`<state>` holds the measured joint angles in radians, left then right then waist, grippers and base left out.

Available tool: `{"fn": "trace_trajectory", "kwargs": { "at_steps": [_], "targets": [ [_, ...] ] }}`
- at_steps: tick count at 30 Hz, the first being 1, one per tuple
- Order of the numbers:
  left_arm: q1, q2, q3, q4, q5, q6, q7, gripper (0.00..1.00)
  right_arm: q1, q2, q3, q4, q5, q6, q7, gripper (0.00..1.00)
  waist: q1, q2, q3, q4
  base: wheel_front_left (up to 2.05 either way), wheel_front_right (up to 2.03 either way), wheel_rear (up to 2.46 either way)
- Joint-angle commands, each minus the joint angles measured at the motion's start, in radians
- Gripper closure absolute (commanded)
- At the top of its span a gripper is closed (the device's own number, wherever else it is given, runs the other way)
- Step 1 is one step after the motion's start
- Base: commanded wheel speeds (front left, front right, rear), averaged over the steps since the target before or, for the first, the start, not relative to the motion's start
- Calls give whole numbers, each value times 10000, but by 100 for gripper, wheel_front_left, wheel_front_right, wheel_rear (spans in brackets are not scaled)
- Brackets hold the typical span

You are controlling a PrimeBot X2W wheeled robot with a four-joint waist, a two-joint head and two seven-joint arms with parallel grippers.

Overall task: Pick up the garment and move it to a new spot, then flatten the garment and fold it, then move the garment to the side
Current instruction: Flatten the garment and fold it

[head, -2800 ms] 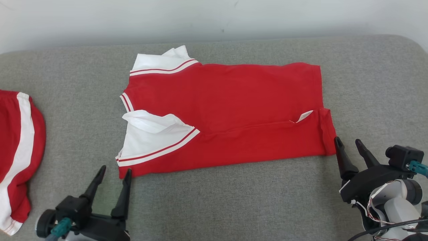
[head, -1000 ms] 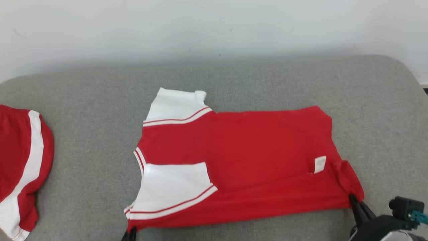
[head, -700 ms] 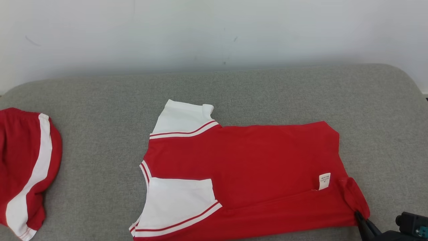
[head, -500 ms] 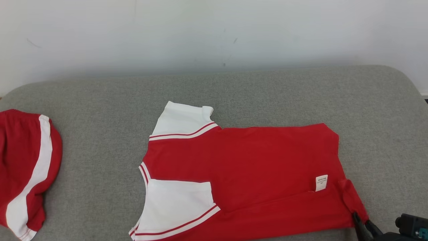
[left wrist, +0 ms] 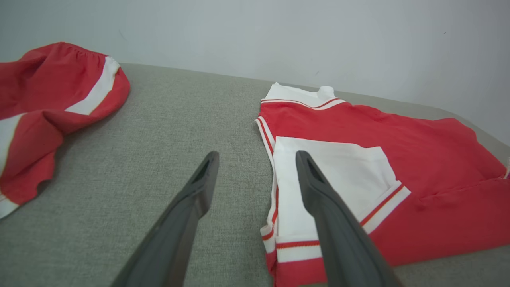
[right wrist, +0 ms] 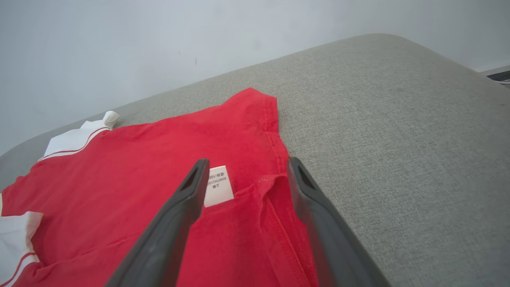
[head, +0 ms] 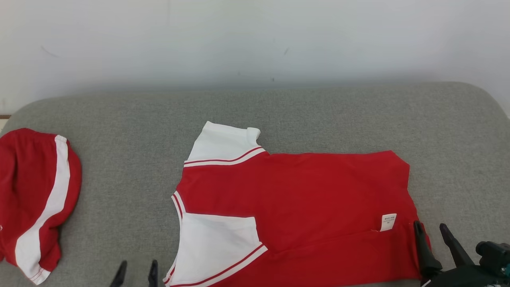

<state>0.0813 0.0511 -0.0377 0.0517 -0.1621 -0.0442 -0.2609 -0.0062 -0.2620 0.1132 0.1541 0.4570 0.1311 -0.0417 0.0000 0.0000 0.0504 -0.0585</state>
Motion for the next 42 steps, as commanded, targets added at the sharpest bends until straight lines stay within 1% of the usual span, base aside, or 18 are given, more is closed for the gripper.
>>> {"fn": "trace_trajectory", "kwargs": {
  "at_steps": [1,7,10,14,16,19,21,23,27,30,31,32,34,37,38,40,42],
  "targets": [
    [-9,0,118,-246,215,143,-59,0,6,28,87,-87,-118,-6,-216,0,0,0,-34,49,0,0,0],
    [-173,-6,552,-1192,617,826,-59,0,197,75,382,-338,-690,-6,-1439,0,0,0,-145,212,0,0,0],
    [-239,-5,610,-1332,655,922,-59,0,273,230,420,-312,-890,-6,-1747,0,0,0,-155,244,0,0,0],
    [-436,-7,769,-1164,532,720,-59,0,176,357,557,-158,-1164,-6,-1837,0,0,0,-76,121,0,0,0],
    [-653,22,891,-945,309,512,-59,0,-36,396,611,-97,-1237,-7,-1867,0,0,0,21,-7,0,0,0],
    [-1203,285,939,-488,163,104,-58,0,-338,416,680,-38,-1258,-6,-1919,0,0,0,252,-235,0,0,0],
    [-1821,647,831,-92,243,-163,-1,0,-651,406,772,6,-1277,-6,-1948,0,0,0,485,-434,0,0,0],
    [-2629,967,737,231,79,-421,219,0,-1054,395,809,79,-1330,-6,-1972,0,0,0,774,-647,0,0,0],
    [-4314,1769,383,794,-438,-761,1048,0,-2045,554,925,404,-1309,-4,-1966,0,0,0,1452,-1139,0,0,0],
    [-5592,2364,-22,1151,-1159,-852,1915,0,-2938,697,1039,745,-1318,-4,-2019,0,0,0,2042,-1516,0,0,0],
    [-5592,2364,-22,1151,-1159,-852,1915,0,-2938,697,1039,745,-1318,-4,-2019,0,0,0,2042,-1516,0,0,0],
    [-5958,2554,-322,1307,-1512,-831,2204,0,-3199,727,1063,924,-1360,-4,-2031,0,0,0,2201,-1624,0,0,0],
    [-6734,3182,-867,1508,-1908,-841,2661,0,-3809,812,1180,1232,-1318,-4,-2065,0,0,0,2544,-1863,0,0,0],
    [-7725,3715,-1532,1879,-2853,-846,3201,0,-4628,939,1338,1732,-1294,-4,-2123,0,0,0,2969,-2163,0,0,0],
    [-8009,3902,-1619,2064,-3153,-844,3370,0,-4870,969,1400,1870,-1268,-4,-2148,0,0,0,3102,-2256,0,0,0],
    [-8555,4315,-1982,2343,-3517,-842,3608,0,-5330,1079,1564,2113,-1215,-4,-2159,0,0,0,3335,-2448,0,0,0],
    [-8952,4503,-2333,2703,-3985,-845,3862,0,-5698,1147,1677,2313,-1170,-4,-2202,0,0,0,3509,-2602,0,0,0]
  ]
}}
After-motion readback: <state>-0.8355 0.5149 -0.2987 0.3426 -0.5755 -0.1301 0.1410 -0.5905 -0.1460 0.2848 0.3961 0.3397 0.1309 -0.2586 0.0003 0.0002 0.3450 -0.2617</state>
